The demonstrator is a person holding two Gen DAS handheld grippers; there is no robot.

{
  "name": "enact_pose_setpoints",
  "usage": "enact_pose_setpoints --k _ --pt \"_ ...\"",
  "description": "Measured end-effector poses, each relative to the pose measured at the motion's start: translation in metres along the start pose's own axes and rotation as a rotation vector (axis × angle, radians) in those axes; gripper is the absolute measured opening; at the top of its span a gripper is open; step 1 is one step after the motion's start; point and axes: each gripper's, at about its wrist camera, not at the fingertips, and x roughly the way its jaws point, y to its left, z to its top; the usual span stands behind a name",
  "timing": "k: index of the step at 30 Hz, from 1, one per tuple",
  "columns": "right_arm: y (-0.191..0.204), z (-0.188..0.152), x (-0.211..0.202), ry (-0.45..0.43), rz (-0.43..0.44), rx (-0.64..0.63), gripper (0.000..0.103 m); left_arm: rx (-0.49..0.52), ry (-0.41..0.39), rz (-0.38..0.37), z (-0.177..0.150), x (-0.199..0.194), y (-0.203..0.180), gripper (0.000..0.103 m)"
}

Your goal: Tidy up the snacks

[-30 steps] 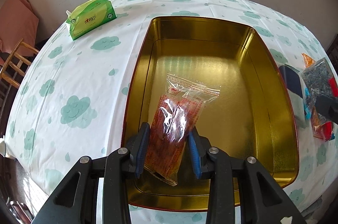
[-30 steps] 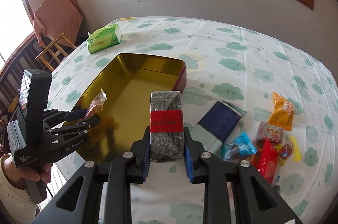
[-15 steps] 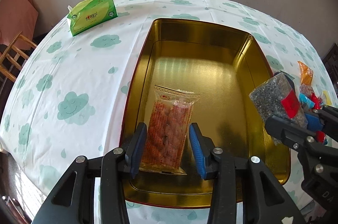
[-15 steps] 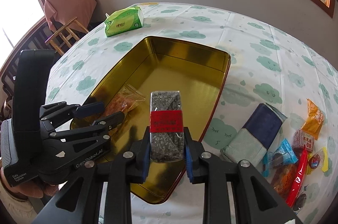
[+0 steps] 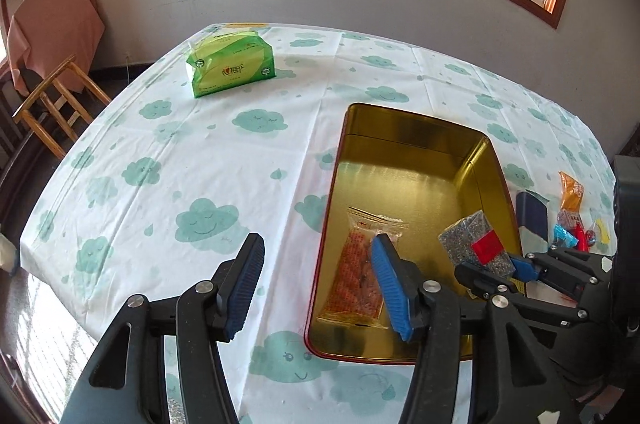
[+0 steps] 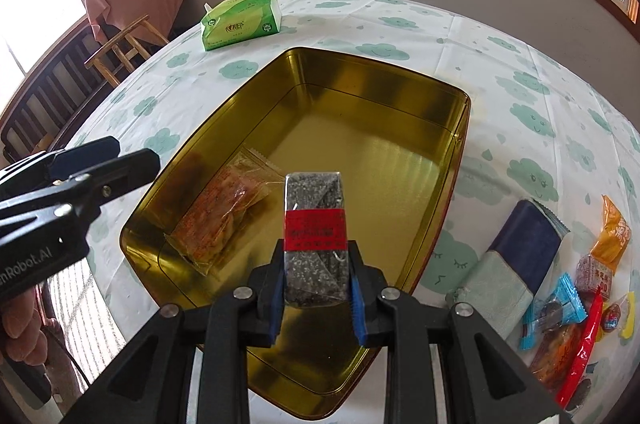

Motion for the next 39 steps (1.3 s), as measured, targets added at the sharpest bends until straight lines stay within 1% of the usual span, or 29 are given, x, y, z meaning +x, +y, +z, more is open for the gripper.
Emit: enact_pose_setpoints --k 3,6,11,16,20,25,32,35,39 --pt "0.002 -0.001 0.007 0.014 -0.009 -0.006 0.027 -0.019 -0.004 0.017 -0.001 -0.003 0.01 0.052" --pt "0.004 -0.001 0.012 0.023 -0.019 -0.017 0.027 -0.032 0.008 0.017 -0.004 -0.001 0.014 0.052" --pt "0.011 -0.001 0.017 0.03 -0.05 -0.053 0.027 -0.032 0.029 0.006 -0.007 0.005 0.01 0.052" --pt "0.009 0.0 0.013 0.017 -0.029 -0.051 0.028 -0.021 0.035 -0.007 -0.007 0.006 0.002 0.052" --pt "0.001 0.001 -0.003 -0.019 -0.011 -0.03 0.031 -0.01 0.03 -0.021 -0.006 0.005 -0.006 0.052" --pt "-0.031 -0.006 -0.036 -0.076 -0.026 0.038 0.032 0.022 0.029 -0.054 -0.004 0.003 -0.029 0.052" --pt "-0.1 -0.036 -0.077 -0.111 -0.106 0.18 0.032 0.103 0.019 -0.123 -0.001 -0.002 -0.078 0.052" --pt "-0.128 -0.054 -0.086 -0.102 -0.148 0.235 0.032 0.137 0.017 -0.153 0.0 -0.003 -0.101 0.052" --pt "-0.164 -0.081 -0.085 -0.07 -0.157 0.331 0.032 0.175 0.029 -0.188 0.0 -0.001 -0.129 0.053"
